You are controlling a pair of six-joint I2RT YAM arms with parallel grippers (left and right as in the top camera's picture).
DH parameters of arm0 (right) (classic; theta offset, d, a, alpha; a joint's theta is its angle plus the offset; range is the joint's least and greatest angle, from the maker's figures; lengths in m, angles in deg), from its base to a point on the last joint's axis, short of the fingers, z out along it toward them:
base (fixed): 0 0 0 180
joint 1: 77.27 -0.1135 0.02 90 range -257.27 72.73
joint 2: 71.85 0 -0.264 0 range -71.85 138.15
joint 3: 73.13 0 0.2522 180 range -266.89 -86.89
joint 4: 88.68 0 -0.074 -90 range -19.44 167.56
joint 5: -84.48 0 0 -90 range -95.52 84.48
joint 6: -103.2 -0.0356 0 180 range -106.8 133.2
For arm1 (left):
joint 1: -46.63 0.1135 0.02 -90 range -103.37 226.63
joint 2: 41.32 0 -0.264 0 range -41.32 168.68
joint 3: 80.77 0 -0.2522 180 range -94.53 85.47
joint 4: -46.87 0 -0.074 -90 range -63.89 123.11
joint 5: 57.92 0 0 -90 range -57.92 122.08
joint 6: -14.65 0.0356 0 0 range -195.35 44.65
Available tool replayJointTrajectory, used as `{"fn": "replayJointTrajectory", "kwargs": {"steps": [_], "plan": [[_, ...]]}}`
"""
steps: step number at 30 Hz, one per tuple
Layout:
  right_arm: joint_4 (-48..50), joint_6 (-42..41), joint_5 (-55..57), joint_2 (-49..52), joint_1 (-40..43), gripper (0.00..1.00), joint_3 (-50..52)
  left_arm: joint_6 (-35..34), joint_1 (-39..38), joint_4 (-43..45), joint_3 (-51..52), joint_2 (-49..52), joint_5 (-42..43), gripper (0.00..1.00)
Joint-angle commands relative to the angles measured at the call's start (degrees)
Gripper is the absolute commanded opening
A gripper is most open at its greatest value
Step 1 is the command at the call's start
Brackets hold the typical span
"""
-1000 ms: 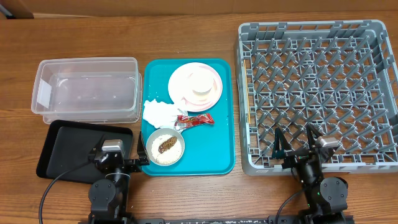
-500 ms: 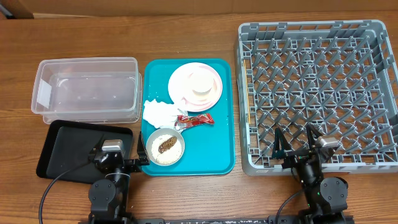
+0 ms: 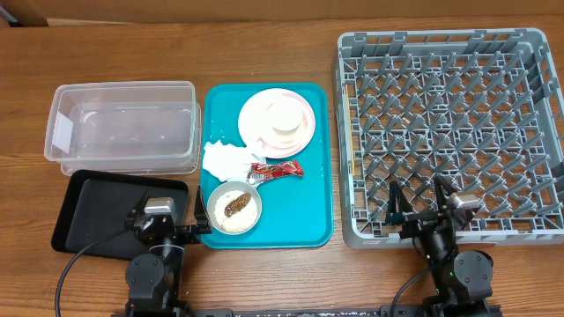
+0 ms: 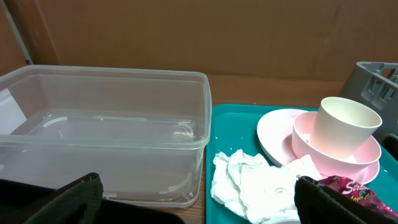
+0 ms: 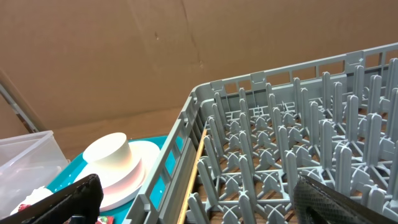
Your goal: Sort waste into correct bins and load items into the dishwasher
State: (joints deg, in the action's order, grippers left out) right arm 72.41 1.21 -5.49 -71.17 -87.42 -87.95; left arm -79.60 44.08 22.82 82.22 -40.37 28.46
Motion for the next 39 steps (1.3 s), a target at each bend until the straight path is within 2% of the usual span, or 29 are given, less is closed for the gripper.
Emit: {"fn": "replayJointTrajectory", "kwargs": {"steps": [1,30,33,36,39], "plan": [[0.3,0.0,0.0,-0.5,0.2,1.00,0.6,0.9,-0.1,0.1,0.3,-0.7,0.5,1.00],[0.3,-0.1,0.0,-0.5,0.2,1.00,0.6,0.9,-0.1,0.2,0.3,-0.7,0.1,1.00],[0.3,0.0,0.0,-0.5,0.2,1.00,0.6,1.3,-0.1,2.3,0.3,-0.7,-0.3,1.00],[0.3,0.0,0.0,-0.5,0.2,1.00,0.6,0.8,-0.1,5.2,0.2,-0.7,5.8,1.00],[0.3,0.0,0.0,-0.5,0.2,1.00,0.6,-0.4,-0.1,2.4,-1.8,-0.7,9.7,1.00]]}}
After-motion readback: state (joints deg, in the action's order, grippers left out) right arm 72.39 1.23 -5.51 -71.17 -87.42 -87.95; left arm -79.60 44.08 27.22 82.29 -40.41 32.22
